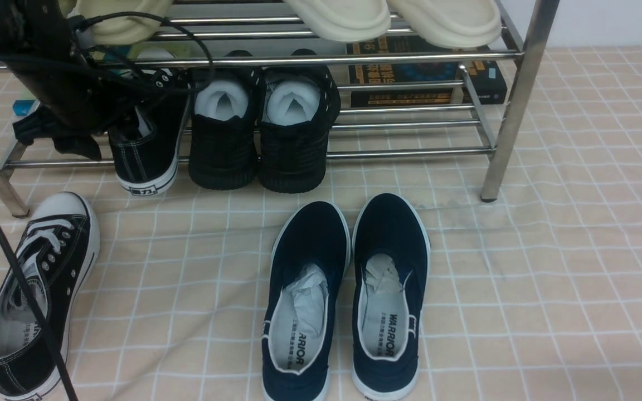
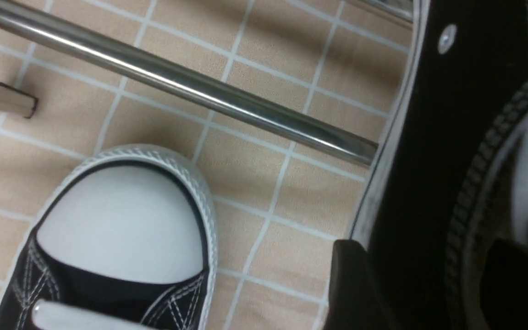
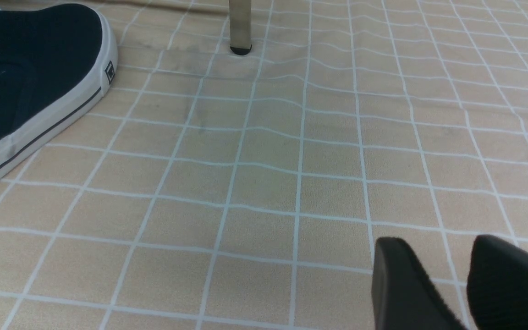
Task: Take the shoes off the shelf from the light coffee tablecloth by hand.
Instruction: 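Grasp the leftmost shoe on the bottom shelf of the shoe rack with the left gripper, then set the held shoe down on the floor in front of the rack with the left gripper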
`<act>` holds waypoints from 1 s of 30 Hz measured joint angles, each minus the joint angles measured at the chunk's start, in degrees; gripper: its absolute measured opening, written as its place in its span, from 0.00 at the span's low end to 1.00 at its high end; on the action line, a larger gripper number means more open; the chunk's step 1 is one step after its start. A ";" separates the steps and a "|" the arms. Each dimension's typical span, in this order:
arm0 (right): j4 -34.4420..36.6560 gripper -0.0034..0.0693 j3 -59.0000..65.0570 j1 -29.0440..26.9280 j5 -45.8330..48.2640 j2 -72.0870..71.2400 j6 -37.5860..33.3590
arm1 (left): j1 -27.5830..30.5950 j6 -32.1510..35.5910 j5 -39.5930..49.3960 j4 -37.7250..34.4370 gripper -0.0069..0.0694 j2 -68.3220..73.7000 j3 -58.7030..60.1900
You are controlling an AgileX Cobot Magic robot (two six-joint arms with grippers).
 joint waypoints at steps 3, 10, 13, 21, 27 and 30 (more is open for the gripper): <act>0.00 0.38 0.00 0.00 0.00 0.00 0.00 | 0.00 0.00 -0.05 0.00 0.49 0.67 0.00; 0.00 0.38 0.00 0.00 0.00 0.00 0.00 | 0.04 1.35 3.95 0.37 0.12 -0.66 -0.09; 0.00 0.38 0.00 0.00 0.00 0.00 0.00 | 0.04 1.93 8.90 0.02 0.12 -3.44 0.02; 0.00 0.38 0.00 0.00 0.00 0.00 0.00 | 0.04 3.17 20.06 -0.25 0.12 -13.89 0.08; 0.00 0.38 0.00 0.00 0.00 0.00 0.00 | 0.04 4.85 21.19 -0.06 0.12 -19.96 2.60; 0.00 0.38 0.00 0.00 0.00 0.00 0.00 | 0.04 4.97 21.19 -0.02 0.12 -23.88 6.45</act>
